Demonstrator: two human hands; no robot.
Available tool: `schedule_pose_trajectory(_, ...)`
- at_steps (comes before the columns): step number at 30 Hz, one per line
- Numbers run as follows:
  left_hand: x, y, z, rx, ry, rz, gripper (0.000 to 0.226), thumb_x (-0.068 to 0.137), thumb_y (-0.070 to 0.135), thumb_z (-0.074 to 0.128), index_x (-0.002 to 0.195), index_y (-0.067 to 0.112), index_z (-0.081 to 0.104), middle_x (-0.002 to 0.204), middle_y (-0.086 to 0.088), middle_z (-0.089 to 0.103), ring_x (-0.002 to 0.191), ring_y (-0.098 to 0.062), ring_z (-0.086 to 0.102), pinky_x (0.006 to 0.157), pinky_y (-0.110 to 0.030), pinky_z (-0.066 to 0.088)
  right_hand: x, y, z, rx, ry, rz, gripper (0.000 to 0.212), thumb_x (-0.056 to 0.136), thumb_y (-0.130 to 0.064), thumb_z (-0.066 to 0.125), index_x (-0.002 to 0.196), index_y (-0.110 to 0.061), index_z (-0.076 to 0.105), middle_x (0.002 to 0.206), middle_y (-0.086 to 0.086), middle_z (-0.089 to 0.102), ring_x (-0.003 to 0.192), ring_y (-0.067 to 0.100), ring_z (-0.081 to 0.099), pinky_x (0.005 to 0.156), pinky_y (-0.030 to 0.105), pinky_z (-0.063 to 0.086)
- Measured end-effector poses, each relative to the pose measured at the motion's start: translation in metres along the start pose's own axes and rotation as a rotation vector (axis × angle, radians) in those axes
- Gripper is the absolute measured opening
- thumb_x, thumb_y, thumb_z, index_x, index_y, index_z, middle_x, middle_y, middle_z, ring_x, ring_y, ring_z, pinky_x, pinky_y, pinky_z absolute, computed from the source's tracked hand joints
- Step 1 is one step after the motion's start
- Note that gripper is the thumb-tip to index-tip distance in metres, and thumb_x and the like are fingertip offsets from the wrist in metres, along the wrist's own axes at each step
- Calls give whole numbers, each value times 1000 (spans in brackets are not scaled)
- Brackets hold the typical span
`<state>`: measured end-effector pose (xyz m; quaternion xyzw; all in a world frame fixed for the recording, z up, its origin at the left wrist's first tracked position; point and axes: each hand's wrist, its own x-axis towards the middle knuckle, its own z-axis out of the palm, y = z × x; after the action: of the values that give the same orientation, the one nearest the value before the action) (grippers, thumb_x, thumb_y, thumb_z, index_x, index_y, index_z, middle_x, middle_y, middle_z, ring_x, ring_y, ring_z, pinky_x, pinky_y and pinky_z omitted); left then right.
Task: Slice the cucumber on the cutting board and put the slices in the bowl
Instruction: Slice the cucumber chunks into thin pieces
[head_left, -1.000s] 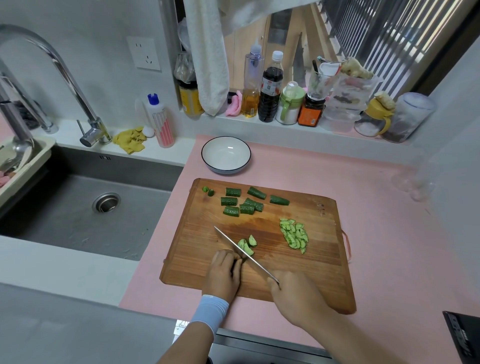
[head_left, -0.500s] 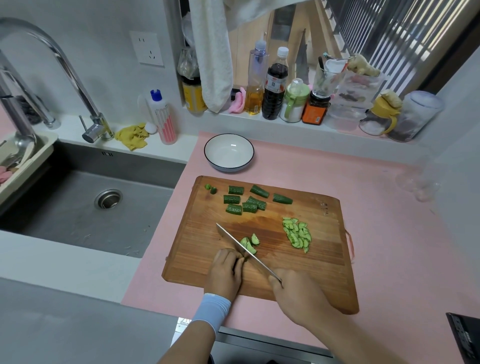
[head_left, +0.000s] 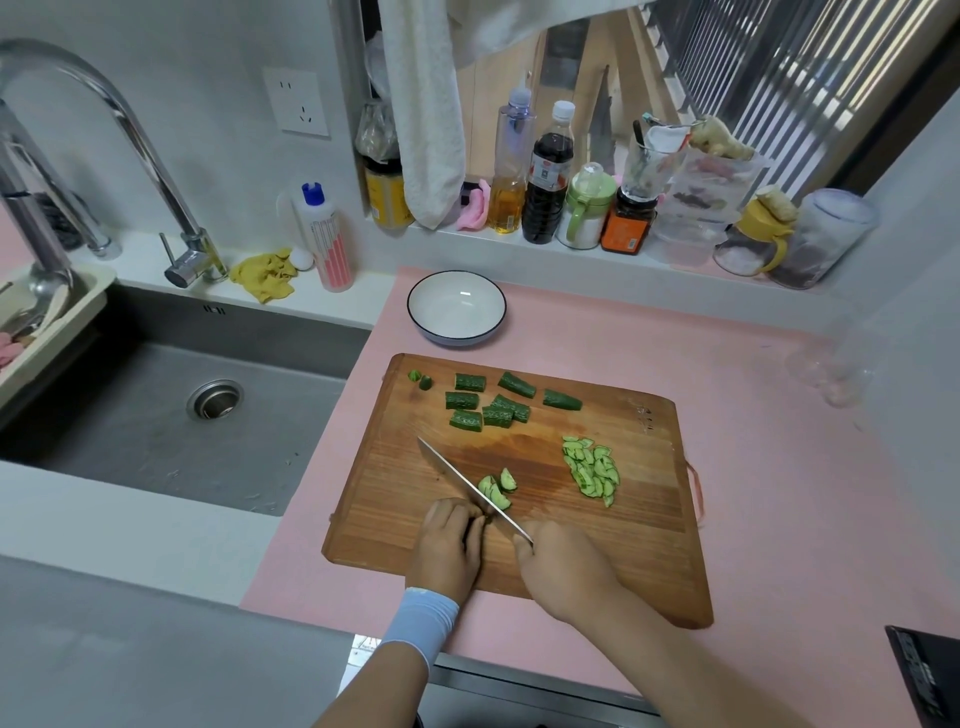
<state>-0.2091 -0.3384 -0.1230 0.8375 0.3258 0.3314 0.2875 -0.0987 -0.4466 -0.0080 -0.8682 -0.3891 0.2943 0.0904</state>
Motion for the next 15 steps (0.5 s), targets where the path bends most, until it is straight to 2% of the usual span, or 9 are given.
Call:
schedule_pose_trajectory(5,-1,2,-1,12,16,-3,17,93,23,52,85,13,64,88,2,59,87,-12,52,82,-14,40,-6,0,-3,17,16,-24,29,101,-36,41,73,-29,46,84,2,66,83,29,63,63,31,40)
schedule_pose_trajectory(10,-1,1,0,-3,13,-15,15,92,22,53,85,14,63,88,2,58,87,-12,52,82,-17,41,-18,9,-8,28,31,-57,36,101,-37,42,67,-27,43,64,-6,52,67,23,55,54,32,34)
schedule_pose_trajectory(15,0,1,-1,-3,6,-20,15,92,22,53,85,14,63,89,3,59,87,-11,51,81,-18,42,-24,14,-11,11,42,-66,37,102,-36,43,66,-24,43,64,-6,51,61,18,49,51,29,31)
